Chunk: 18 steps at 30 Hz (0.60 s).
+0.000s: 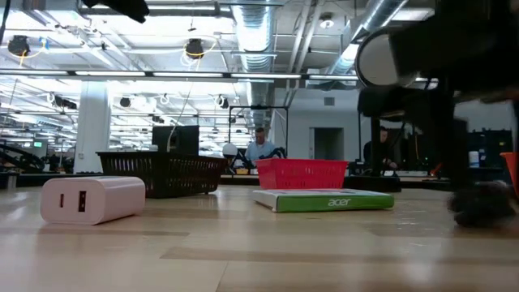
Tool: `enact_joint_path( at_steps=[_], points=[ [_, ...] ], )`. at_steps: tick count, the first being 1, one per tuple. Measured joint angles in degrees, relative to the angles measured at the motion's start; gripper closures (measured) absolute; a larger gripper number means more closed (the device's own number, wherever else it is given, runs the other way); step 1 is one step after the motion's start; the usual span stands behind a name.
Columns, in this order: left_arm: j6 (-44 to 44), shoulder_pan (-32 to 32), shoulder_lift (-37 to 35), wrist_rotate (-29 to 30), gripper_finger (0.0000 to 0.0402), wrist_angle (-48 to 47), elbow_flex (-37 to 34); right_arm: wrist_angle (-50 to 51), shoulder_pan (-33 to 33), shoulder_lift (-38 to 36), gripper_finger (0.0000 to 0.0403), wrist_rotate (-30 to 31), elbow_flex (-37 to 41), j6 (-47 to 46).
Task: Pick and place items into bin
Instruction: Put the black charger cable into the black bin
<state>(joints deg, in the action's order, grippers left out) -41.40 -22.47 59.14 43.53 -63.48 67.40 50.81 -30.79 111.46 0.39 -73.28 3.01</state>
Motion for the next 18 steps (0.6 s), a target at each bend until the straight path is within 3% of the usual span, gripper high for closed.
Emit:
enact_joint_path(
  at_steps=[5,12,18],
  points=[
    [0.44,-0.25,-0.03,-0.48,0.0268,0.69,0.02,0.04,0.04,-0.02,0.0238,3.86,-0.02,2.7],
    [0.35,-0.25,-0.05,-1.1,0.0268,0.69,0.02,-0.33,1.44,0.46,0.0231,2.5,-0.04,4.49],
    [0.35,-0.25,-0.05,-1.12,0.0268,0.68,0.02,-0.23,4.03,0.46,0.028,0.88,-0.04,3.02]
  ],
)
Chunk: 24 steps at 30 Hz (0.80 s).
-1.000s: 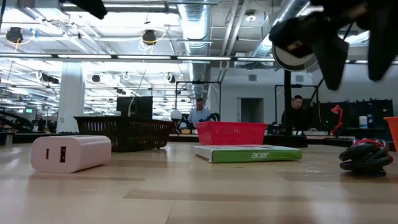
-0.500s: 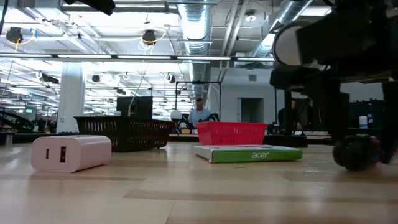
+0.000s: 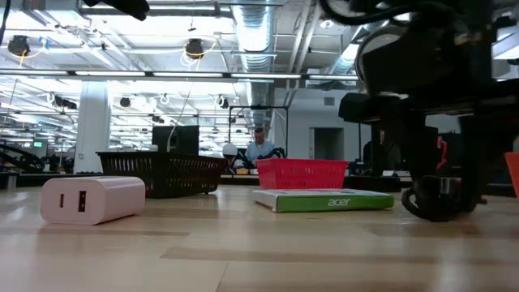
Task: Pick and place items into bin
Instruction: Put the black charger cable into the black bin
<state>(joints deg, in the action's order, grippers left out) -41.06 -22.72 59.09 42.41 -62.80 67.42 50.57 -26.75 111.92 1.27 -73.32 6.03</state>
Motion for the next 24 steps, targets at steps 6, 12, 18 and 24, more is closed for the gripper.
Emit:
enact_joint_path(
  at_steps=[6,12,18,24],
  points=[
    [-0.03,0.0,0.0,0.01,0.0268,1.19,0.0,0.5,2.11,-0.93,0.0353,-2.27,-0.11,0.06],
    [-0.04,0.0,0.0,0.02,0.0268,1.1,0.0,2.05,3.27,-5.71,0.0353,-2.91,-6.22,3.53],
    [1.61,0.04,0.0,0.3,0.0268,3.86,0.01,-10.11,6.28,-10.71,0.0353,15.6,-11.51,18.77],
    [4.89,0.04,0.0,0.32,0.0268,6.94,0.18,-32.52,11.53,-5.43,0.0353,16.54,-11.58,38.61]
  ],
)
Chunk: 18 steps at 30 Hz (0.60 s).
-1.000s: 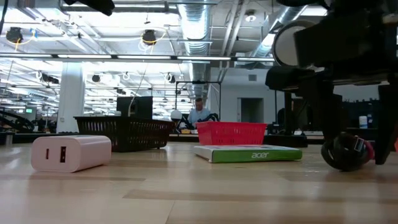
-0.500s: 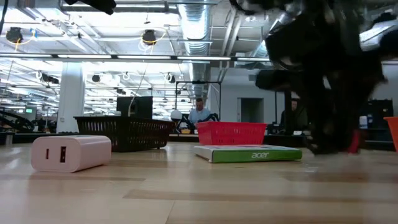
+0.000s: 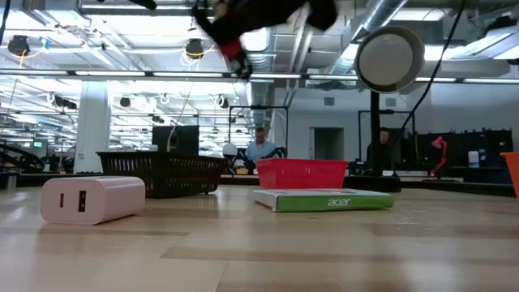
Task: Pick and place items into bin
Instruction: Put the black charger cable into the black bin
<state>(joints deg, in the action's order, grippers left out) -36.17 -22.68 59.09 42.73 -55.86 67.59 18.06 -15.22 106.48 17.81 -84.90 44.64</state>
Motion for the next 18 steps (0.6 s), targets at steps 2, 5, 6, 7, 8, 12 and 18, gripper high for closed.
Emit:
enact_joint_path(
  at_steps=[2,5,6,7,8,12,18],
  points=[
    [-0.06,0.0,0.0,0.08,0.0268,-0.81,0.53,-1.83,2.01,3.09,0.0352,0.14,0.04,5.22],
    [-0.49,0.0,-0.62,1.65,0.0268,-1.57,1.0,-6.8,4.72,7.99,0.0344,1.64,0.13,13.89],
    [-0.49,0.0,-0.78,2.33,0.0268,-1.63,1.0,-9.91,5.19,9.78,0.0341,4.0,0.13,17.32],
    [-0.43,0.0,-0.87,3.08,0.0268,-1.66,1.0,-13.96,5.44,11.46,0.034,7.13,0.08,20.71],
    [-0.39,0.07,-1.1,3.36,0.0268,-1.7,1.0,-16.96,5.65,13.28,0.0339,10.39,-0.36,23.95],
    [-0.35,0.17,-1.45,3.62,0.0268,-2.21,1.05,-18.68,7.29,20.56,0.0338,16.04,-6.69,24.68],
    [-2.1,0.2,-1.37,1.94,0.0268,-5.57,1.05,-0.58,8.67,28.13,0.0338,15.39,-20.32,13.5]
  ],
)
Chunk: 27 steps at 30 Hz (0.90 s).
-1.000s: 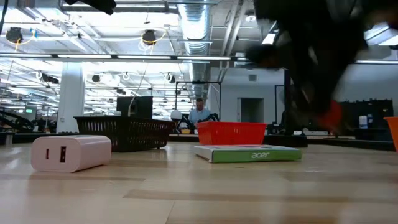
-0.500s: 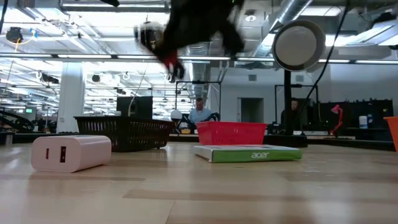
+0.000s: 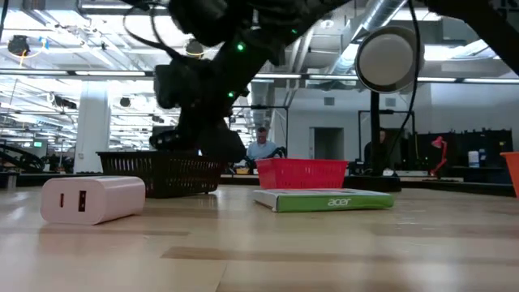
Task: Pick and place items into bin
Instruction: Put the black charger cable into the black bin, then put the blue charger adapter into the red bin
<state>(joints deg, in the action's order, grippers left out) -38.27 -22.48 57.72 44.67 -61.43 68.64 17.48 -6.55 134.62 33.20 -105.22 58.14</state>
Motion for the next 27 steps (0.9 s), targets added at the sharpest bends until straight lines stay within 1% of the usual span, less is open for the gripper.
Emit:
enact_joint_path(
  at_steps=[4,5,7,9,11,14,22,25,27],
  points=[
    [-0.45,0.0,0.01,-0.03,0.0268,-0.73,0.0,12.73,-0.09,3.27,0.0337,-5.02,-8.19,-8.58],
    [-0.44,0.0,0.01,-0.05,0.0268,-0.83,0.0,14.02,0.11,4.06,0.0337,-6.18,-9.71,-10.75],
    [-0.45,0.0,0.01,-0.05,0.0268,-0.96,0.0,15.49,0.34,5.31,0.0336,-6.33,-11.61,-13.03],
    [-0.43,0.02,0.01,-0.05,0.0268,-0.96,0.0,15.79,0.46,5.58,0.0331,-6.15,-12.2,-13.04],
    [-0.39,0.02,0.01,-0.05,0.0268,-0.96,0.0,14.84,0.33,5.48,0.0321,-7.3,-12.56,-12.75],
    [-0.42,0.01,0.01,-0.07,0.0268,-0.96,0.0,15.5,0.2,5.36,0.0297,-7.76,-12.53,-13.19],
    [-0.42,0.02,0.01,-0.1,0.0268,-1.01,-0.02,15.51,0.33,5.3,0.0213,-7.66,-12.47,-13.12],
    [-0.42,0.02,0.01,-0.22,0.0268,-1.02,-0.02,15.47,0.14,5.3,0.0191,-7.64,-12.47,-13.14],
    [-0.4,0.02,0.01,-1.32,0.0268,-1.05,-0.02,15.46,-0.31,5.3,0.0182,-7.56,-12.47,-13.27]
  ],
)
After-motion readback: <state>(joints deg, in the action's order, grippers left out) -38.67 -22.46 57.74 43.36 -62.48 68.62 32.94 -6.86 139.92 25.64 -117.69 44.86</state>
